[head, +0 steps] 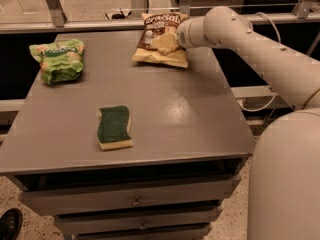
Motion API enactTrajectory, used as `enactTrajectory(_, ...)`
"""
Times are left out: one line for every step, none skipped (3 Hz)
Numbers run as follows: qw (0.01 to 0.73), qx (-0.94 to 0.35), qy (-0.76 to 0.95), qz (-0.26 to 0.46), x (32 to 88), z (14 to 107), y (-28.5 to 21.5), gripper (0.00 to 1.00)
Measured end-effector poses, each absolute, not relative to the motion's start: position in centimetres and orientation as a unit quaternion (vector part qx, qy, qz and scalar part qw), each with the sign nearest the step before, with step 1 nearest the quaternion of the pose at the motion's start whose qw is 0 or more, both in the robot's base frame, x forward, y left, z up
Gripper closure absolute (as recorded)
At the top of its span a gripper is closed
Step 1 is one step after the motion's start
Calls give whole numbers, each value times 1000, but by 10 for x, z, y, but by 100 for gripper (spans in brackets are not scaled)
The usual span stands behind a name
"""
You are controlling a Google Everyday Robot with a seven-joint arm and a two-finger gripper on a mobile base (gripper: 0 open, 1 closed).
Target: Pick brown chip bag
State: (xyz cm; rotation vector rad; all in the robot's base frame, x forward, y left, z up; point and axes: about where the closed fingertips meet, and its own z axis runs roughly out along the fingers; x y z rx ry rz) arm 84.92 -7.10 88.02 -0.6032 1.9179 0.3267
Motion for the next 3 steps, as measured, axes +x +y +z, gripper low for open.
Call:
enactTrajectory(518,-252,805,142,852,871,-80,48)
enactTrajectory(523,-262,798,145,843,882,-89,80)
enactTrajectory(547,-297,765,163,817,919,-85,100)
